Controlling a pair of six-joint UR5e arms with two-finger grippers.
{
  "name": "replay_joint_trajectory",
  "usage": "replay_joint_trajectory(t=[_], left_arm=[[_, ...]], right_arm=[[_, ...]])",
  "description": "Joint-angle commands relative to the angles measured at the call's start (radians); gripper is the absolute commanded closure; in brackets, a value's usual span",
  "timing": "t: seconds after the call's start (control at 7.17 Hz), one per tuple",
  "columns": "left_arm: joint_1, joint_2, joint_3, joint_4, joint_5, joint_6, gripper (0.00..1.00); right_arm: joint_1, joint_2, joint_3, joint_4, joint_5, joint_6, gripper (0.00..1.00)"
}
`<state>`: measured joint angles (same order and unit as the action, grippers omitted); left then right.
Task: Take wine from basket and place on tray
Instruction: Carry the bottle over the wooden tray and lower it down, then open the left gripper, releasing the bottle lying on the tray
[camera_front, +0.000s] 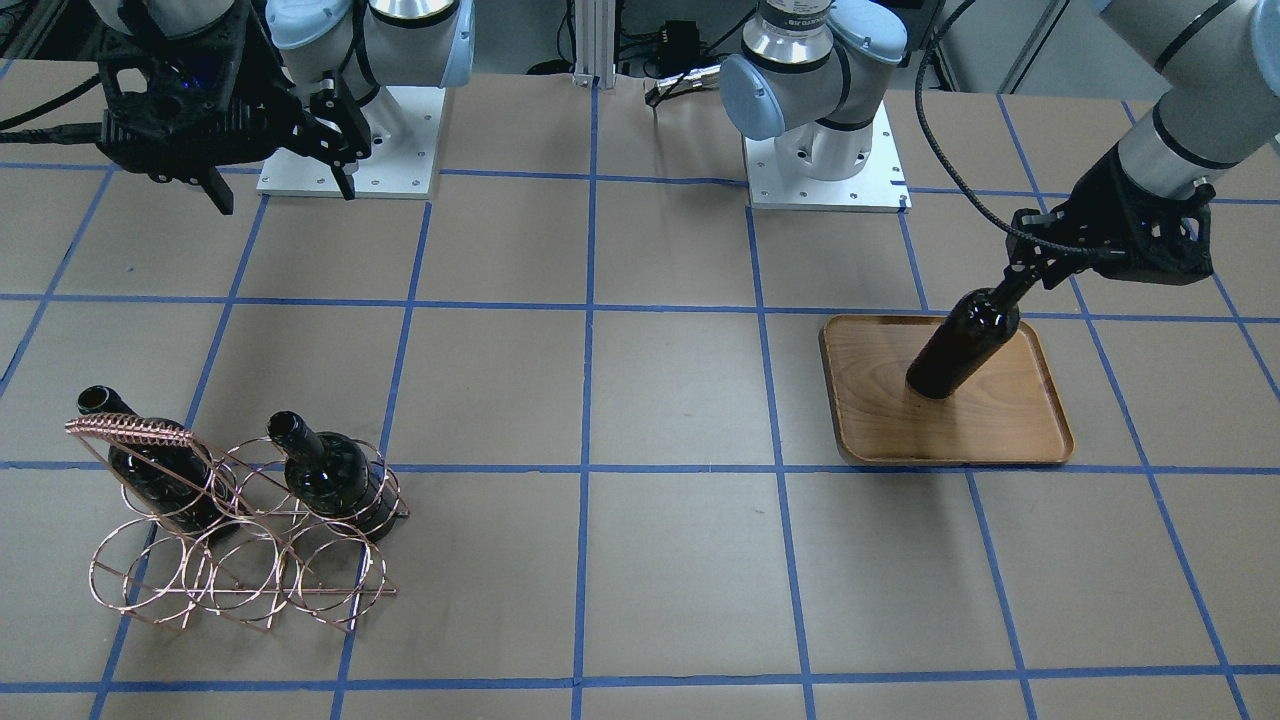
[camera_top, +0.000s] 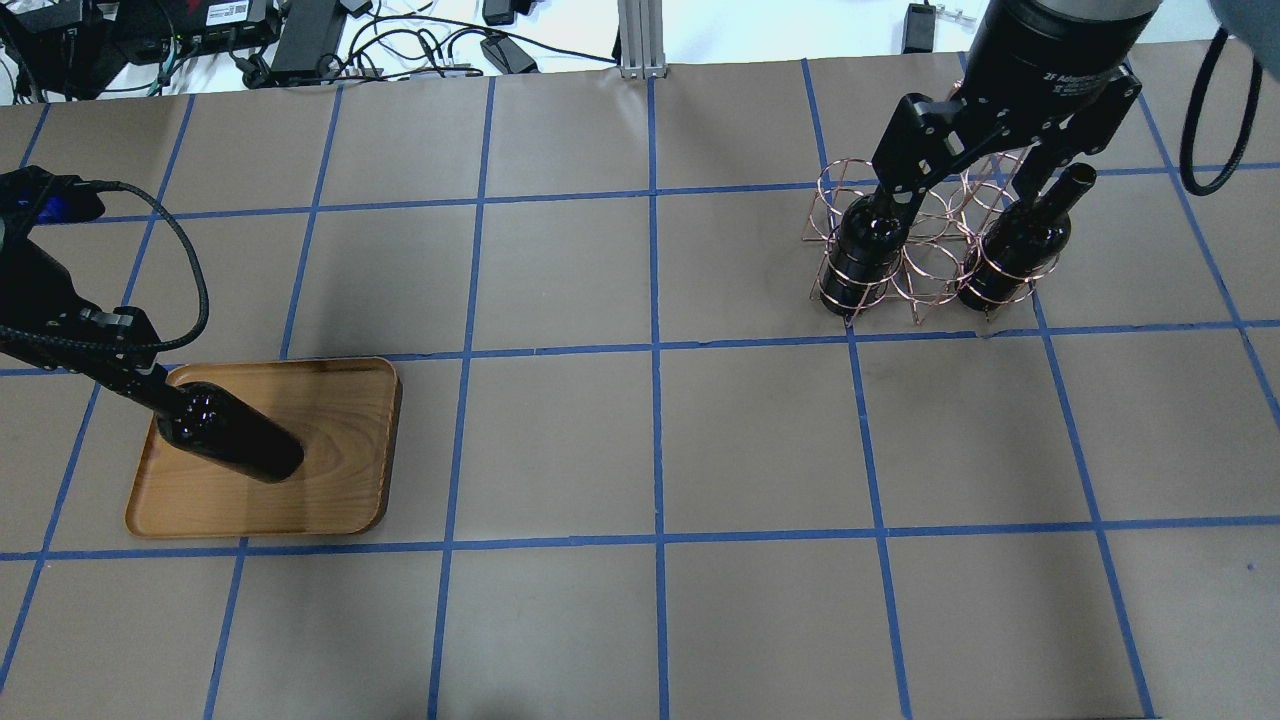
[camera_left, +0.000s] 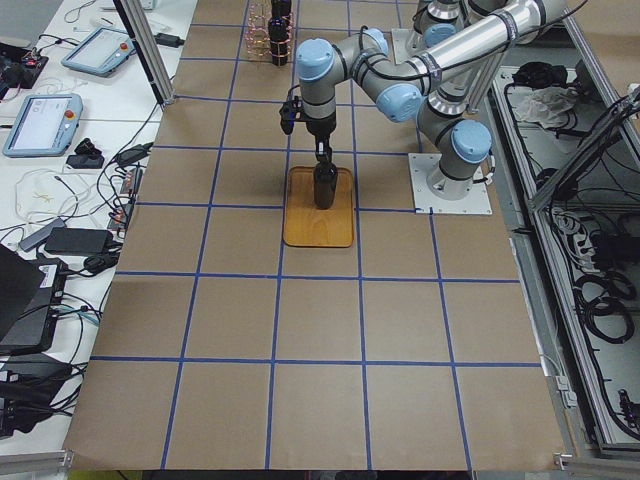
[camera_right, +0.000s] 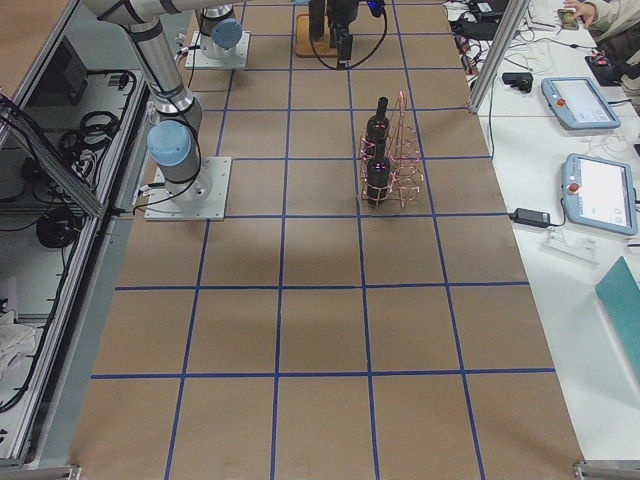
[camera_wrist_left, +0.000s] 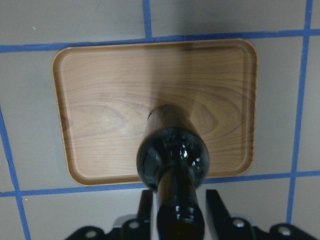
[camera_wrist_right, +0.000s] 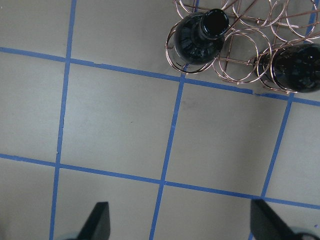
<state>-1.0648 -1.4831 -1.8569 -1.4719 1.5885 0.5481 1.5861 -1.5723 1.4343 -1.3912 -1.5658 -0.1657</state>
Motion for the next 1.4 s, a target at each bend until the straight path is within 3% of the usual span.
replay_joint_trajectory(t=[0.0, 0.28, 0.56, 0.98, 1.26], left_arm=[[-0.001, -0.003, 0.002, -0.001, 0.001, 0.000, 0.00], [-0.004, -0.005, 0.013, 0.007, 0.004, -0.007, 0.00], [-0.050, 0.000, 0.088, -0.011, 0.001, -0.093, 0.00], [-0.300, -0.005, 0.191, -0.070, 0.005, -0.441, 0.00], [-0.392, 0.000, 0.202, -0.070, 0.001, -0.592, 0.00]], right_arm=[[0.000, 0.000, 0.000, 0.004, 0.000, 0.000, 0.00], [0.000, 0.000, 0.000, 0.003, 0.000, 0.000, 0.00], [0.000, 0.000, 0.000, 0.003, 0.001, 0.000, 0.00], [0.000, -0.002, 0.000, 0.009, 0.000, -0.002, 0.00], [0.000, -0.002, 0.000, 0.009, 0.000, -0.002, 0.00]])
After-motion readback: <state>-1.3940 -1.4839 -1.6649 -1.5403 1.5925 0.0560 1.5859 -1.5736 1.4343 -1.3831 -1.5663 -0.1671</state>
